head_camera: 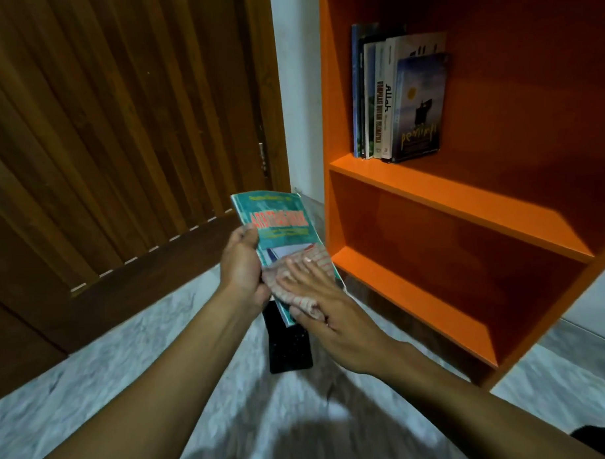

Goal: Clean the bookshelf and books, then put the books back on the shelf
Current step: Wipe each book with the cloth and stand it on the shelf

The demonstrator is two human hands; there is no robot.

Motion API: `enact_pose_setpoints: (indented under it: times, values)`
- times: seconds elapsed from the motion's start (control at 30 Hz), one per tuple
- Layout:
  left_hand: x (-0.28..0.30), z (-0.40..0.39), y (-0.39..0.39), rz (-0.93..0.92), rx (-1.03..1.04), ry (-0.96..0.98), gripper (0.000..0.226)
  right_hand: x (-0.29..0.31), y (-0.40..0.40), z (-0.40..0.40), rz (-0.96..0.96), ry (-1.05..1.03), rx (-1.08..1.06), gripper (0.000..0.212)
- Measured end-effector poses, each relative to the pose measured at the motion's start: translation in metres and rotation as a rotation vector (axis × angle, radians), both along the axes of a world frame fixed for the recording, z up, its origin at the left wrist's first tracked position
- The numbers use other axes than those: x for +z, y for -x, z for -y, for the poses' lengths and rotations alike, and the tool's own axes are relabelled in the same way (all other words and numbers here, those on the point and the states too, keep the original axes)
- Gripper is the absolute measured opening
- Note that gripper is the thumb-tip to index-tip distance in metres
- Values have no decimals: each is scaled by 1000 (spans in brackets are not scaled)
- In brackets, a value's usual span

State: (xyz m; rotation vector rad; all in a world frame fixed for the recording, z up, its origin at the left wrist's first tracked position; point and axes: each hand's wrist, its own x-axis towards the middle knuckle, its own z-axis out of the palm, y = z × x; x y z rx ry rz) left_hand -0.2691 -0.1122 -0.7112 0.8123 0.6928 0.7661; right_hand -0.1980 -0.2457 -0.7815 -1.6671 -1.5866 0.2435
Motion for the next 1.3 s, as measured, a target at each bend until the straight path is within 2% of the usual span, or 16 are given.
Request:
enact_pose_setpoints:
  times: [0.17, 0.3, 0.37, 0.47, 0.57, 0.6, 0.63, 0.73, 0.8, 0.97, 1.03, 1.13, 1.27, 1.3]
  values:
    - [6, -25, 15, 11, 114, -52, 19, 5, 4, 11, -152, 11, 119, 28]
    - [14, -38, 26, 17, 161, -142, 19, 15, -3, 15, -300, 93, 54, 16]
    - [19, -41, 30, 60, 155, -188, 19, 13, -10, 13, -383, 92, -53, 26]
    - [26, -37, 34, 80, 67, -293, 22, 16, -23, 10, -445, 62, -236, 29]
    - [32, -27, 33, 80, -75, -383, 24, 31, -41, 6, -526, 128, -244, 72]
    - [34, -22, 30, 80, -128, -398, 24, 35, -48, 5, -546, 139, -221, 76]
    - [35, -17, 26, 77, -180, -409, 25, 41, -54, 4, -562, 138, -187, 71]
    - [45, -6, 13, 82, -268, -434, 25, 62, -68, 8, -672, 93, -122, 37]
    - [57, -6, 3, 78, -318, -478, 23, 77, -79, 17, -750, 59, -138, 33]
    - [75, -18, -17, -344, -577, -923, 29, 114, -110, 34, -755, -48, -207, 29]
    - [81, -21, -28, -453, -563, -1001, 24, 130, -118, 39, -728, -95, -232, 27]
    - [96, -20, -55, -408, -515, -983, 20, 148, -133, 41, -672, -145, -318, 25]
    - [105, -11, -106, -395, -403, -1007, 12, 162, -157, 41, -555, -268, -664, 37]
    - [103, -9, -121, -395, -379, -1013, 11, 162, -162, 42, -559, -321, -740, 35]
